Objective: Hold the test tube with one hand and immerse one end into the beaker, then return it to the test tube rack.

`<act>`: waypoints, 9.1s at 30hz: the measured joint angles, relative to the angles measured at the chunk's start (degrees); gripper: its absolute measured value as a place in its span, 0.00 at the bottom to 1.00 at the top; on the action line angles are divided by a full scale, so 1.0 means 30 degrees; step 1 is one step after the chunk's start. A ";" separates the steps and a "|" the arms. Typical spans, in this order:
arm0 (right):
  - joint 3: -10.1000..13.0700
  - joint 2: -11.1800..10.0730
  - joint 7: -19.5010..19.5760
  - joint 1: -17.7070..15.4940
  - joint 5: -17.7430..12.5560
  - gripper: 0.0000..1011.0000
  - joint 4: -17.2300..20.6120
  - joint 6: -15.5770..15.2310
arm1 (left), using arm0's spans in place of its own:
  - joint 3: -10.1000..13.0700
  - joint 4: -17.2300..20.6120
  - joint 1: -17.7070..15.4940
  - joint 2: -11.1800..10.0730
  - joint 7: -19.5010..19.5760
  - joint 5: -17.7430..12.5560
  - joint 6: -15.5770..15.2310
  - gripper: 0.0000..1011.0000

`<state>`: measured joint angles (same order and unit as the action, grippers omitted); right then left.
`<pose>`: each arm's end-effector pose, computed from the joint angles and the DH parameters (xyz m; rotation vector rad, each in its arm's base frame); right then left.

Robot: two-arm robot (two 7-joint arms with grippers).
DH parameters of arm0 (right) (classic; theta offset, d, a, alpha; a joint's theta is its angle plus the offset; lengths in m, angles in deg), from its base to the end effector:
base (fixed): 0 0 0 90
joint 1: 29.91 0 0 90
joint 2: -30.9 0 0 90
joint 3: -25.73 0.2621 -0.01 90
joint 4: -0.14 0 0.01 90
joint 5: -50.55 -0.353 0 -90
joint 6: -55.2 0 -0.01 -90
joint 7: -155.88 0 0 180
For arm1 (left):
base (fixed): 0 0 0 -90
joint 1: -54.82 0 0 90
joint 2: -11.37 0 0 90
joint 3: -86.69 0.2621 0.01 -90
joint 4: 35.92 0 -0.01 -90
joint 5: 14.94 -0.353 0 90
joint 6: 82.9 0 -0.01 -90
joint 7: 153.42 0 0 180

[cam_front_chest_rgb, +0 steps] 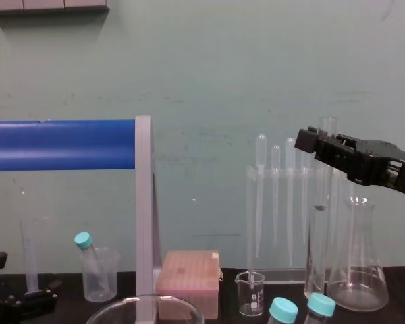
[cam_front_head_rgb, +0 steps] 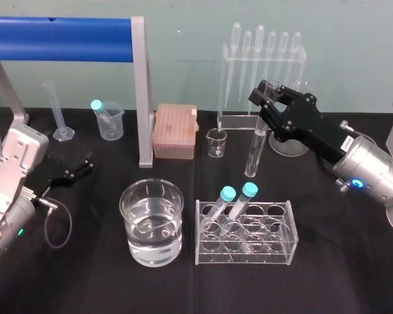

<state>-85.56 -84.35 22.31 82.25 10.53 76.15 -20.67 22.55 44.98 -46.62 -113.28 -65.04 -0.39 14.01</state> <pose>0.4540 -0.0357 -0.2239 0.2713 -0.1331 -0.6096 0.3954 0.0552 -0.2882 0.3043 -0.2852 1.2480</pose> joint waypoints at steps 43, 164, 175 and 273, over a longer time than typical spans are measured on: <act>-0.1364 0.1582 -0.3459 0.2591 -0.1601 0.22 -0.0689 0.0187 | 0.0000 0.0000 0.0000 0.0001 -0.0001 0.0002 0.0001 0.99; -0.7051 0.3693 -0.5372 0.5337 -0.0047 0.22 -0.5427 -0.1913 | -0.0001 0.0000 0.0000 0.0001 0.0000 0.0001 0.0001 0.99; -0.7051 0.3694 -0.5371 0.5336 -0.0048 0.22 -0.5426 -0.1913 | 0.0000 0.0000 0.0000 0.0001 -0.0001 0.0001 0.0001 0.99; -0.7051 0.3694 -0.5373 0.5337 -0.0047 0.22 -0.5428 -0.1913 | -0.0001 0.0000 0.0001 0.0000 0.0000 0.0001 0.0001 0.99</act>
<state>-106.71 -73.27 6.19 98.26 10.39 59.86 -26.41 22.55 44.98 -46.62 -113.28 -65.04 -0.39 14.01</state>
